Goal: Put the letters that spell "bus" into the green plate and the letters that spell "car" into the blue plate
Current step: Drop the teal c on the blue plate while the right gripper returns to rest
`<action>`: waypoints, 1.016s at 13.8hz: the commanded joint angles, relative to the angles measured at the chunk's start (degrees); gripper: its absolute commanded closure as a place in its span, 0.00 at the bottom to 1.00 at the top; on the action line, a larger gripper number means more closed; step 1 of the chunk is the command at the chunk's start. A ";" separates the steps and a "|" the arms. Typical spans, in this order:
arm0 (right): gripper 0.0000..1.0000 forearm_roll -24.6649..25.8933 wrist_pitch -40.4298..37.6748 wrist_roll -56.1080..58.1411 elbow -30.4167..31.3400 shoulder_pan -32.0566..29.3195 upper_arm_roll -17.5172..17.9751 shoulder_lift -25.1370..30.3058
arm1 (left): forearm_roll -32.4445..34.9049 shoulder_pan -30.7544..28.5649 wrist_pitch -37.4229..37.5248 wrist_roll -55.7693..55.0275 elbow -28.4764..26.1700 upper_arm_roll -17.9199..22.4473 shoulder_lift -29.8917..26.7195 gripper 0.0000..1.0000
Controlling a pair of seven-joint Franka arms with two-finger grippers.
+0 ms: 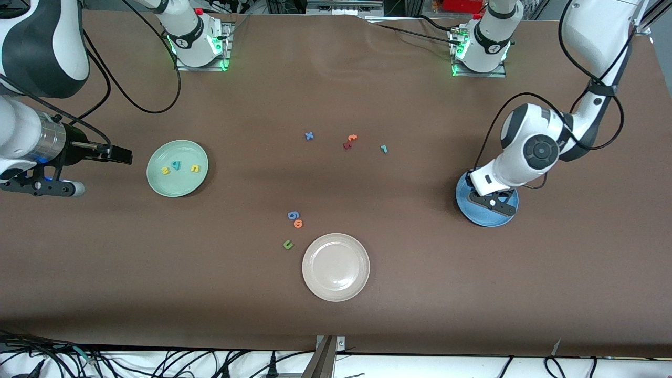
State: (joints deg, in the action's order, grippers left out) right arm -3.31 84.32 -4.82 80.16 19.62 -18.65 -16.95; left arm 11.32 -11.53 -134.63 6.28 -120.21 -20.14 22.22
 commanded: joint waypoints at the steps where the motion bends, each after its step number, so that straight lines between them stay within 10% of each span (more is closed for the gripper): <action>1: 0.00 0.14 -0.57 2.01 -1.14 -0.20 0.20 -0.01 | 0.99 0.01 1.48 -0.55 0.67 -0.77 -0.43 0.53; 4: 0.00 0.32 1.19 2.27 -0.88 -1.25 0.46 -0.01 | -0.50 0.02 11.80 -1.71 9.51 -0.77 4.04 0.02; 9: 0.01 6.29 3.04 2.54 -0.35 -14.16 16.00 0.60 | -6.99 4.39 18.09 -9.40 14.48 -1.39 6.78 0.03; 14: 0.01 6.38 7.51 2.54 6.39 -15.14 16.19 4.72 | -11.41 13.20 17.66 -31.20 12.11 -4.71 5.64 0.12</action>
State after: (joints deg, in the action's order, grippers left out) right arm 2.07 88.55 -3.29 80.92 6.04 -3.85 -16.30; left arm 1.17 0.50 -117.83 -18.55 -107.49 -22.87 28.95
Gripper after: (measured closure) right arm 0.004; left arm 0.084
